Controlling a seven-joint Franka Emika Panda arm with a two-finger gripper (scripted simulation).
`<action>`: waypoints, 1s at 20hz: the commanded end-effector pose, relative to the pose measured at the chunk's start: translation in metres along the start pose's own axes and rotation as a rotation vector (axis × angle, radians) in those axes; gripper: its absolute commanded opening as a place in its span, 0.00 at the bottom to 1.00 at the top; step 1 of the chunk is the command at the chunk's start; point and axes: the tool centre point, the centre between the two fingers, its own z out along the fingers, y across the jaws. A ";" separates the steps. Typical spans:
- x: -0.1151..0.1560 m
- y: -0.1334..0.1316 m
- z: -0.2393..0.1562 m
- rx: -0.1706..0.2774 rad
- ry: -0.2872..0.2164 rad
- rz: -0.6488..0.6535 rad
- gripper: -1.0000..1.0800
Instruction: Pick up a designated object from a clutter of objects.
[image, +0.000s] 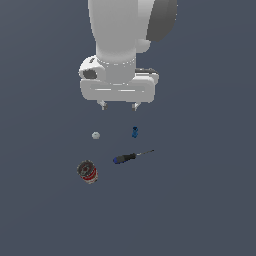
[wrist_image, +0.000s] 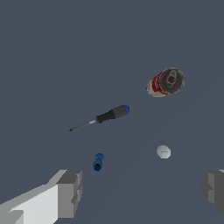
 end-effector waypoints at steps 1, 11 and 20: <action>-0.001 0.002 0.001 0.002 -0.004 0.001 0.96; -0.004 -0.006 0.025 0.001 0.000 0.051 0.96; -0.018 -0.024 0.086 0.002 0.006 0.179 0.96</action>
